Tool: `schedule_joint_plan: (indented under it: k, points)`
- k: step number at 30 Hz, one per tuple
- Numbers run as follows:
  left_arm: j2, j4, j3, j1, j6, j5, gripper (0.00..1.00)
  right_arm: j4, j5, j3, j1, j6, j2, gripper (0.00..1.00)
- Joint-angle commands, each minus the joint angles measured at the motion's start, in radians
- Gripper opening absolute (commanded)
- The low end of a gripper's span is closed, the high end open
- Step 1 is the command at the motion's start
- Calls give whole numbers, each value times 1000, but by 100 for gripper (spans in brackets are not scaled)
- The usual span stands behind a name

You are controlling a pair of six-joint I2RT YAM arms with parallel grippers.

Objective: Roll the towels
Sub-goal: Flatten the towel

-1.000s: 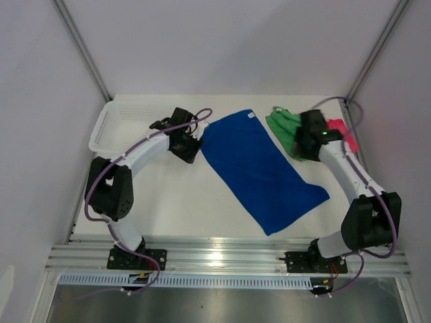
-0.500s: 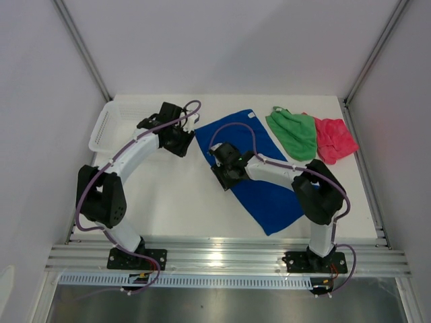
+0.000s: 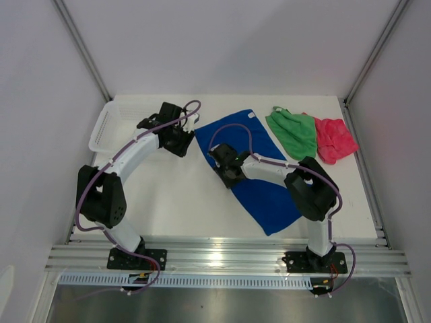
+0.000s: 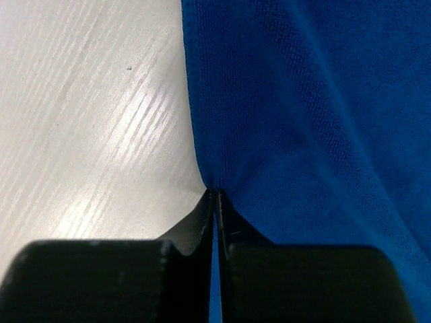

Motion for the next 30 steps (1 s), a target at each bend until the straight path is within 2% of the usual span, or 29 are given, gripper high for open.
schedule_joint_plan:
  k: [1,4,5,7,13,14,16,18,19,20,23,26,28,29,30]
  points:
    - [-41,5,17,11,0,10,51,-72,-29,-44,11,-46,-10,0]
    - [-40,8,11,11,27,13,51,-154,-136,-72,25,-127,-54,0]
    - [-35,6,4,11,56,26,51,-179,-217,-84,33,-167,-68,0]
    - [-26,-3,0,11,104,49,51,-266,-253,-110,71,-243,-120,0]
    - [5,-64,-23,-3,375,141,52,-481,-340,-179,186,-321,-206,0]
    - [3,-78,-41,-9,473,156,53,-492,-350,-184,204,-321,-217,0]
    - [-9,-99,-68,-32,564,190,54,-507,-360,-172,238,-308,-229,0]
    - [-35,-121,-140,-58,729,217,55,-521,-309,-149,247,-278,-246,14]
    - [-44,-121,-163,-67,730,219,55,-520,-295,-144,247,-270,-246,14]
    - [-53,-116,-228,-75,804,214,56,-517,-284,-135,238,-261,-271,27]
    - [-92,-93,-317,-107,935,184,57,-474,-279,-101,171,-195,-349,44]
    - [-130,-77,-399,-141,1040,187,58,-390,-311,-92,73,-123,-445,50]
    - [-144,3,-433,-162,1092,167,58,-318,-363,-106,-7,-31,-554,53]
    - [-146,34,-475,-167,1103,141,58,-295,-420,-132,-54,6,-591,56]
    - [-139,98,-480,-173,1109,126,58,-267,-455,-149,-158,41,-652,56]
